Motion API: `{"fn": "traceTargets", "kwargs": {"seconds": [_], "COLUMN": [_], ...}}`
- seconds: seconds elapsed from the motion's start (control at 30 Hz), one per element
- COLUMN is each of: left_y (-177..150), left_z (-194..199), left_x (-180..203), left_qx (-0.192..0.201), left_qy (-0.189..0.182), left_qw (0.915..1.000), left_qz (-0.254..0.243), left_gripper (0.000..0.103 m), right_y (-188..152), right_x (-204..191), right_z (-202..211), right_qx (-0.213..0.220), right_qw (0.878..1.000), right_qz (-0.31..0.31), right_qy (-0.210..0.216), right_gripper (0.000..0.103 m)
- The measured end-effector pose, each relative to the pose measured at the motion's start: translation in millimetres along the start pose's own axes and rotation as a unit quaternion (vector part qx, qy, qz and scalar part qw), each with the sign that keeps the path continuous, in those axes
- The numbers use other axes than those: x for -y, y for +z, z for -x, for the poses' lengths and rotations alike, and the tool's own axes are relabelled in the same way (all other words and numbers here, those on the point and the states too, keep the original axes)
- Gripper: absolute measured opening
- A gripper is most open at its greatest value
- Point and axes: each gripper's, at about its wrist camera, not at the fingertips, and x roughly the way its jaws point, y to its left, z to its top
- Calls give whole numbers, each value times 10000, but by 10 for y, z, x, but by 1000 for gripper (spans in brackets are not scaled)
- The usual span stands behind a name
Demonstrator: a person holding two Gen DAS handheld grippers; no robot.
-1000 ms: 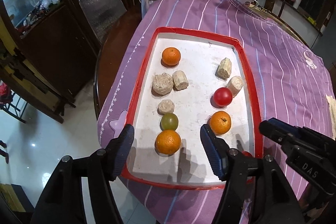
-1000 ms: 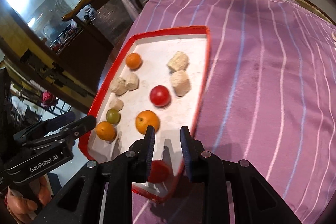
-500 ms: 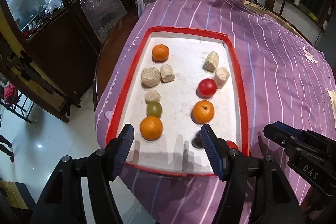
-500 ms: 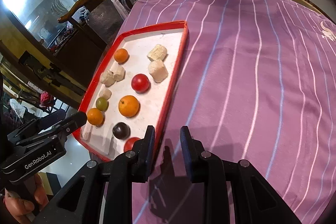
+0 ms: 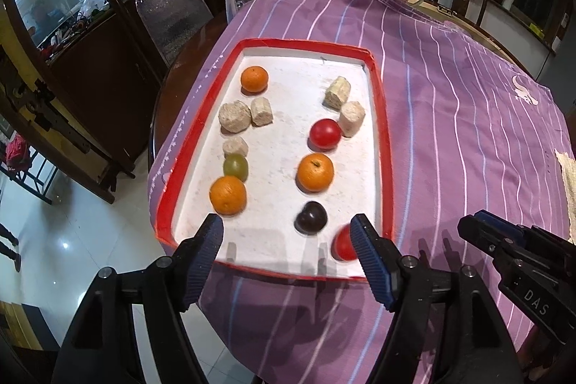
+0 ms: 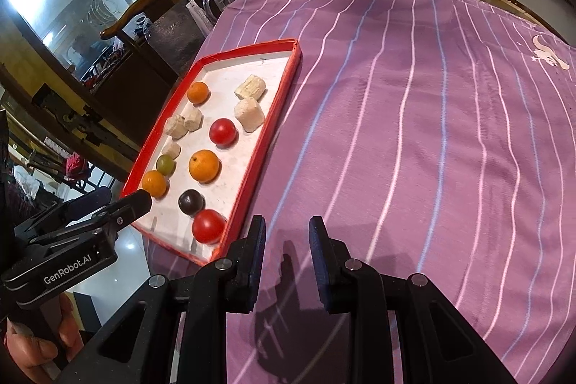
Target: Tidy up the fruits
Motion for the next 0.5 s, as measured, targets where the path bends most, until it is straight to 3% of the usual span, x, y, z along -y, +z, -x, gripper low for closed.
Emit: {"fn": "traceTargets", "kwargs": {"seconds": [0.5], "left_y": [-214], "left_z": [223], "left_x": [322], "left_qx": [145], "left_qy": [143], "left_qw": [9998], "left_qz": [-6], "left_gripper": [73], "right_y": [-163], "right_x": [240], "right_z": [303], "right_qx": [131], "right_qw": [9998], "right_qz": [180], "right_qy": [-13], "right_gripper": [28]}}
